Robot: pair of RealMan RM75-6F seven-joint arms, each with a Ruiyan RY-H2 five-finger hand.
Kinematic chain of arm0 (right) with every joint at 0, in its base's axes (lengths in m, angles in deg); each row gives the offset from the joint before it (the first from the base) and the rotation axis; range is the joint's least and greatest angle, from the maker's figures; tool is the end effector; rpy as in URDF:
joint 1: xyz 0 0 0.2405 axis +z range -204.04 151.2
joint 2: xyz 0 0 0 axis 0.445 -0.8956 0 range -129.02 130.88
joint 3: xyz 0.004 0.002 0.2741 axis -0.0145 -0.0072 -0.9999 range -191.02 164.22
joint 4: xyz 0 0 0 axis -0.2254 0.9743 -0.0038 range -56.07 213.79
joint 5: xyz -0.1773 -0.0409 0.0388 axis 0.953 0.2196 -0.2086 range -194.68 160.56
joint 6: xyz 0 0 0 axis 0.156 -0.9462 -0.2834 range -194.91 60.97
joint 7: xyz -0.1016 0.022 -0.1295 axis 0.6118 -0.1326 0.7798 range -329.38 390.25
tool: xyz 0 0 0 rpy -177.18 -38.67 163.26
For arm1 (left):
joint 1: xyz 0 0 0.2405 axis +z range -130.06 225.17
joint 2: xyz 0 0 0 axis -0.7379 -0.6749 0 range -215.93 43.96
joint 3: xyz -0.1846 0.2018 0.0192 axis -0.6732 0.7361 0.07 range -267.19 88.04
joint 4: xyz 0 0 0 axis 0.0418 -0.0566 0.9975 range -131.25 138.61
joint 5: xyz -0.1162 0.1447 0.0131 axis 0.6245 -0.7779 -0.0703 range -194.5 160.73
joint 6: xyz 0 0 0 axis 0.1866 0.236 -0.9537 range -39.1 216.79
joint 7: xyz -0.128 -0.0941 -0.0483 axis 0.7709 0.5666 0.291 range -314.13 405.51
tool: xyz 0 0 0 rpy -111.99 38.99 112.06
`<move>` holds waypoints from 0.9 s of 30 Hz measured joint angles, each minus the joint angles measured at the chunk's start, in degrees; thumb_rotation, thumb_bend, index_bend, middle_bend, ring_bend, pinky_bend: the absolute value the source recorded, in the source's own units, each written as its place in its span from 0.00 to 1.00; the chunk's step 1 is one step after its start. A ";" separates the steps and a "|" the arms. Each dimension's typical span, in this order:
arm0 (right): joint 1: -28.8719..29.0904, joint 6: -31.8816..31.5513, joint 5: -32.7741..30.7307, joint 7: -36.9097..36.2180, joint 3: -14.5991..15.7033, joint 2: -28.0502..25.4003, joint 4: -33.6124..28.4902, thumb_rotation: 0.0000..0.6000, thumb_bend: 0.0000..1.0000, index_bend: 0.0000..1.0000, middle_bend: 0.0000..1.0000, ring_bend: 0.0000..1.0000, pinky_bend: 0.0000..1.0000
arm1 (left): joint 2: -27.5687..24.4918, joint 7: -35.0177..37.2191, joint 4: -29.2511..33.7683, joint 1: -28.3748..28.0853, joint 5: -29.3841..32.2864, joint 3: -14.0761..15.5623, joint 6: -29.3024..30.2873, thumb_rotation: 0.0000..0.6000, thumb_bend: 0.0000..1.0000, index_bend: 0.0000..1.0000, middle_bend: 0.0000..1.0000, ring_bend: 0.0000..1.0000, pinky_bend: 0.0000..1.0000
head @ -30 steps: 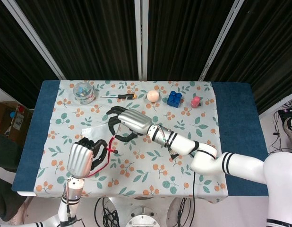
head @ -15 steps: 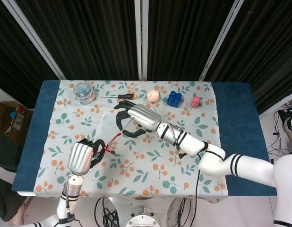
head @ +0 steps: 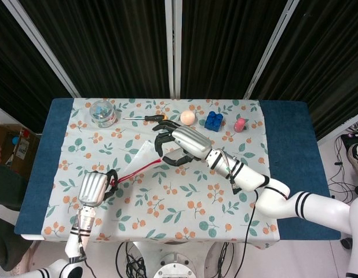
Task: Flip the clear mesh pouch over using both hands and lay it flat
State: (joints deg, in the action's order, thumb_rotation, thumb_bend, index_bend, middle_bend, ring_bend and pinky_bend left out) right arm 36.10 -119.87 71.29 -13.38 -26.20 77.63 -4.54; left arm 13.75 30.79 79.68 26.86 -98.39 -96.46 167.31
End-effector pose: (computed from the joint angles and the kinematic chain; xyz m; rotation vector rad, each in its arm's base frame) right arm 0.0046 -0.4074 0.0712 2.1303 -1.2733 1.6608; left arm -0.2285 0.2836 -0.0022 -1.5131 -0.9024 -1.0778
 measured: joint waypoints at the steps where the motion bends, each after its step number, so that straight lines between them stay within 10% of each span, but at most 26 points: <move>1: -0.10 -0.09 0.02 0.01 0.05 -0.05 0.04 1.00 0.48 0.92 0.43 0.15 0.09 | 0.11 -0.02 -0.70 -0.15 0.74 -0.16 -0.88 1.00 0.48 0.76 0.86 0.80 0.71; 19: -1.83 -1.64 -0.87 0.31 -0.09 -0.07 1.11 1.00 0.48 0.92 0.43 0.15 0.09 | -0.37 -3.40 -3.76 -1.11 9.38 -2.06 -7.97 1.00 0.48 0.75 0.84 0.78 0.70; 24: -2.50 -2.68 0.09 2.05 0.80 0.67 1.28 1.00 0.48 0.91 0.42 0.15 0.09 | -1.60 -3.76 -1.79 -1.04 9.55 -2.08 -7.88 1.00 0.34 0.30 0.51 0.49 0.62; 27: -3.33 -4.24 1.29 4.60 1.91 1.89 1.81 1.00 0.48 0.89 0.41 0.15 0.09 | -3.22 -3.87 0.66 -1.00 9.61 -2.23 -7.81 1.00 0.24 0.22 0.29 0.29 0.56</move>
State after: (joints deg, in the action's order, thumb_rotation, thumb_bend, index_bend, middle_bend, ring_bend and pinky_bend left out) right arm 32.76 -124.11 72.58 -8.78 -24.29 79.52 -2.73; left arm 10.53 26.92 80.34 25.86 -88.78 -98.69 159.50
